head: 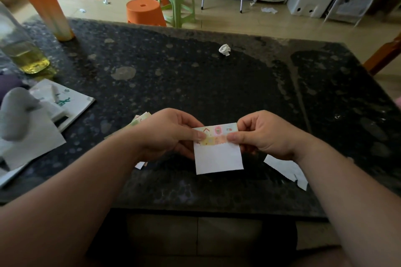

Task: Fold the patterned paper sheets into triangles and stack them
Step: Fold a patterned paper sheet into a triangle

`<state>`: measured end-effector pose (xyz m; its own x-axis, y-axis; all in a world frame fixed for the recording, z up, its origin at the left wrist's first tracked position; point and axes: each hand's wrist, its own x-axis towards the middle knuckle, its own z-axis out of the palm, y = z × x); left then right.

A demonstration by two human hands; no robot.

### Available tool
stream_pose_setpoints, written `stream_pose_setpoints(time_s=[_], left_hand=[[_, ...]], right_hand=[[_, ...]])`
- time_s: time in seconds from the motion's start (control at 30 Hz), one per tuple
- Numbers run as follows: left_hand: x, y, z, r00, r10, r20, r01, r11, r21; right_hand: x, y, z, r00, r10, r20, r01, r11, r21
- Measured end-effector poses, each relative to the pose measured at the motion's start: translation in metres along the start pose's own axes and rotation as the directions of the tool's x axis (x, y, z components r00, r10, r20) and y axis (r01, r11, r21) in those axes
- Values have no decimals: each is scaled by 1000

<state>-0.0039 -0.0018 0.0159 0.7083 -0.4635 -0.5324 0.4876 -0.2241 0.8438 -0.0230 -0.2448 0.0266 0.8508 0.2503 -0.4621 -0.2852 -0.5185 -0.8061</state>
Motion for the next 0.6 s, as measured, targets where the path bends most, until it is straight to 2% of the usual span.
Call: stream_pose_setpoints(time_s=[0.17,0.27,0.6], left_hand=[[3,3,1,999,-17,-28,16,999,-29],[3,3,0,999,-32,-14,31,998,-49],[3,2,2,999,2,-53,-5,998,-70]], right_hand=[[2,-2,2,998,-33,-49,35,999,21],[4,-1,1,996,-28,-87,36,995,98],[2,1,1,998,12,-58,2,975,221]])
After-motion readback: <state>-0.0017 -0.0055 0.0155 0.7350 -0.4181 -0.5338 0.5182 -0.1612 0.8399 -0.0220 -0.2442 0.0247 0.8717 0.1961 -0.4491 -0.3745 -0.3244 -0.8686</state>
